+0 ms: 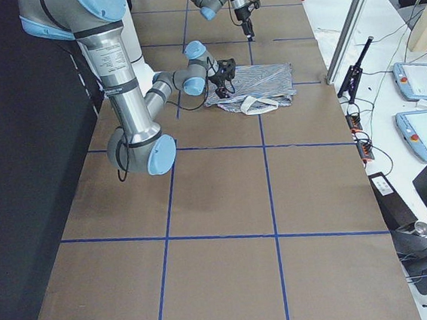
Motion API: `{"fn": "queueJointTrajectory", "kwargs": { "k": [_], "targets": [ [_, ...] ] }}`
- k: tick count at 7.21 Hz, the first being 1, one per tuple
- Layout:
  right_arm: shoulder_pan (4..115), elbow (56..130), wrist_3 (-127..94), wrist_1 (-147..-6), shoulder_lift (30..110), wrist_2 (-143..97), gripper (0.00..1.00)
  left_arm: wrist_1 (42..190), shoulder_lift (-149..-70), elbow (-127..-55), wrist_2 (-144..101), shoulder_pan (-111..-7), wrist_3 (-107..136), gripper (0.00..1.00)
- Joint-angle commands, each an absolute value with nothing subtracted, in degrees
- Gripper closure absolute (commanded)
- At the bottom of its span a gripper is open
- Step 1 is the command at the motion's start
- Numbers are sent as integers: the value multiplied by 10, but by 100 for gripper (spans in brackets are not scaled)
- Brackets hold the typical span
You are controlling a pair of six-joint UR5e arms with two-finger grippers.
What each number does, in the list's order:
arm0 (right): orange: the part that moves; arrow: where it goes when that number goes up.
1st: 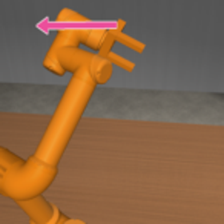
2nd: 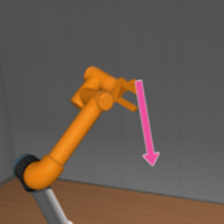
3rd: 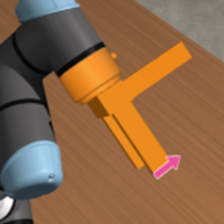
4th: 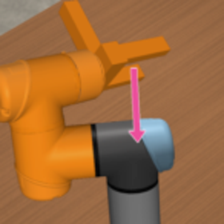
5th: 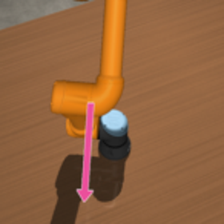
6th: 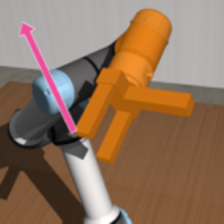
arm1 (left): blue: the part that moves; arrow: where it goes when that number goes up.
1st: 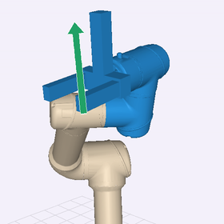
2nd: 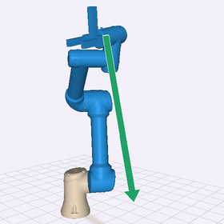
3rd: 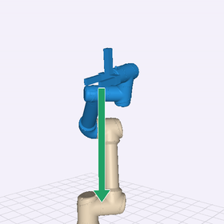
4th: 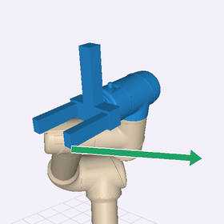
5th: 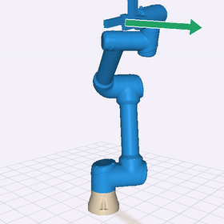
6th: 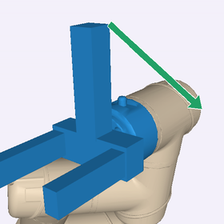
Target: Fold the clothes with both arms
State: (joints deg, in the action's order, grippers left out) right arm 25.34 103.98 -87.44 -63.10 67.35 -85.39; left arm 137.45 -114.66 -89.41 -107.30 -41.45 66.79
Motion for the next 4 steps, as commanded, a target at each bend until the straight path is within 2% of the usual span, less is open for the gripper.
{"fn": "queueJointTrajectory", "kwargs": {
  "k": [1,2,4],
  "targets": [
    [253,1040,-892,-620,678,-845,1,1374,-1139,-936,-968,-295,865,23],
    [253,1039,-892,-620,679,-844,1,1374,-1129,-938,-940,-265,909,37],
    [253,1039,-892,-621,679,-838,1,1373,-1120,-940,-926,-244,927,37]
  ]
}}
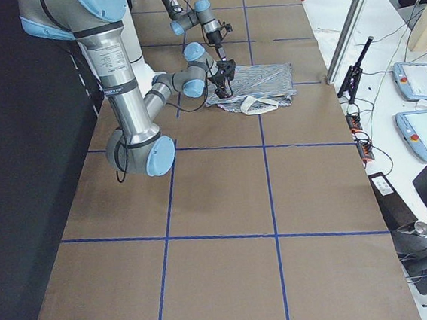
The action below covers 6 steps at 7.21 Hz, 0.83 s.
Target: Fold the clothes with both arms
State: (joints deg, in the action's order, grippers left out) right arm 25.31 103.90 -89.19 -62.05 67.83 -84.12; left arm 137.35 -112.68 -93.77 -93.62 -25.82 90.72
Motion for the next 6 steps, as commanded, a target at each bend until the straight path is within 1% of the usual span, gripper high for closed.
{"fn": "queueJointTrajectory", "kwargs": {
  "k": [1,3,6],
  "targets": [
    [253,1039,-892,-621,679,-838,1,1373,-1107,-952,-927,-237,927,37],
    [253,1038,-892,-621,682,-838,1,1372,-1085,-962,-927,-233,927,37],
    [253,1036,-891,-621,683,-838,1,1372,-1085,-962,-926,-221,929,37]
  ]
}}
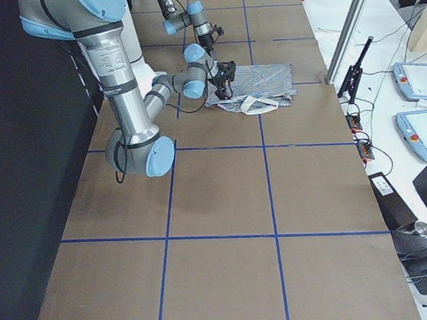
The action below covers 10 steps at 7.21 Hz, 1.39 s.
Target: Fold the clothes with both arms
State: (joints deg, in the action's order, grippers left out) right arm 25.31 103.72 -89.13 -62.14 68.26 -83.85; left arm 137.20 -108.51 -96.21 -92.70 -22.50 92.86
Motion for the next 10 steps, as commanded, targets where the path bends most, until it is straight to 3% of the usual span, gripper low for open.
{"fn": "queueJointTrajectory", "kwargs": {
  "k": [1,7,8,9,10],
  "targets": [
    [253,1036,-892,-621,684,-838,1,1372,-1085,-962,-926,-218,929,37],
    [253,1036,-891,-621,688,-838,1,1372,-1085,-963,-926,-202,930,38],
    [253,1036,-892,-621,688,-838,1,1373,-1086,-964,-922,-202,931,57],
    [253,1036,-891,-621,688,-838,1,1373,-1086,-968,-920,-201,945,98],
    [253,1036,-891,-621,688,-838,1,1373,-1086,-969,-919,-201,945,100]
  ]
}}
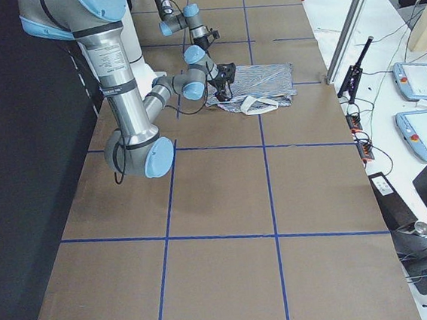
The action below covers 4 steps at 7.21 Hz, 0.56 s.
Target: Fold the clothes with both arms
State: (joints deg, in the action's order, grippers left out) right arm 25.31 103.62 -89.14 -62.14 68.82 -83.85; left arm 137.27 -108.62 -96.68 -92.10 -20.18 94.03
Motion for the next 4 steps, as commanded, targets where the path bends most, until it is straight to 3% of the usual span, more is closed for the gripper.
{"fn": "queueJointTrajectory", "kwargs": {
  "k": [1,4],
  "targets": [
    [253,1036,-891,-621,688,-838,1,1374,-1086,-970,-918,-201,946,100],
    [227,1035,-966,-733,663,-815,15,1374,-1085,-983,-918,-202,945,100]
  ]
}}
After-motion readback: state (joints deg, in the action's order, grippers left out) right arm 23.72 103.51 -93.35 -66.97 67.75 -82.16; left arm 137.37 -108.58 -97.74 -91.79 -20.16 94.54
